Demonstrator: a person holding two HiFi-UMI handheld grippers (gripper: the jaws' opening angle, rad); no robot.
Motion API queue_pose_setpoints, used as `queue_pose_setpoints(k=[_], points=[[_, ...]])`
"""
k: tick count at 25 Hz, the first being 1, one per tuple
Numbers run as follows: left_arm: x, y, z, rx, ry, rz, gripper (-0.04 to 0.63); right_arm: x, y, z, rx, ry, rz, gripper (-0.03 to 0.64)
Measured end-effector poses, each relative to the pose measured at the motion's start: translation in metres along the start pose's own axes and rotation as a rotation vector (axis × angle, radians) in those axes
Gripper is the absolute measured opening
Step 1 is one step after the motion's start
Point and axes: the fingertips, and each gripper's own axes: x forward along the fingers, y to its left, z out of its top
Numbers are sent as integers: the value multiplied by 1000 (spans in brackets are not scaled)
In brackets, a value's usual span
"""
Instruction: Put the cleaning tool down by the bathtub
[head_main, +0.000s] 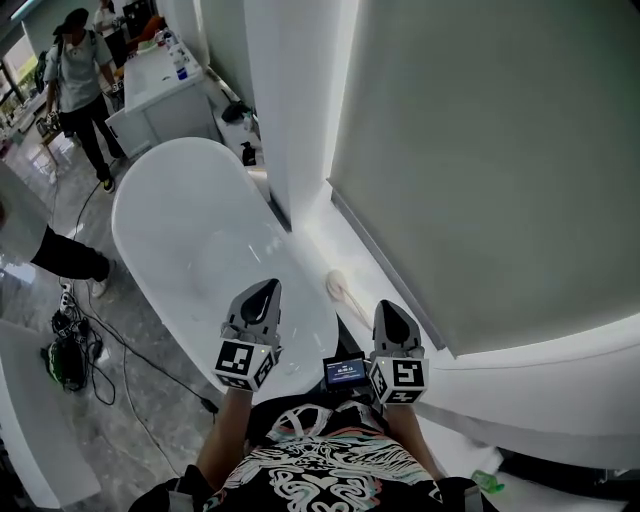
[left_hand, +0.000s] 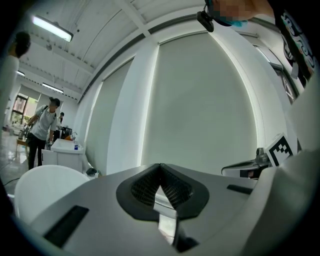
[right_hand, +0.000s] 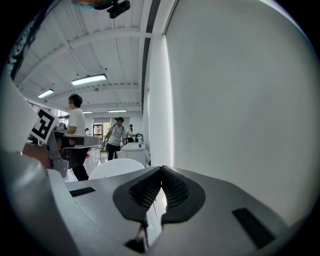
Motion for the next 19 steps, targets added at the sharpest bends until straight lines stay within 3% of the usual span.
queue_pose_setpoints(k=[8, 19], points=[[-2, 6, 13, -3, -14, -4, 15, 3, 11, 19, -20, -28, 28, 26], [-4, 8, 4, -14, 1, 3, 15, -2, 15, 10, -2, -22, 20, 26]])
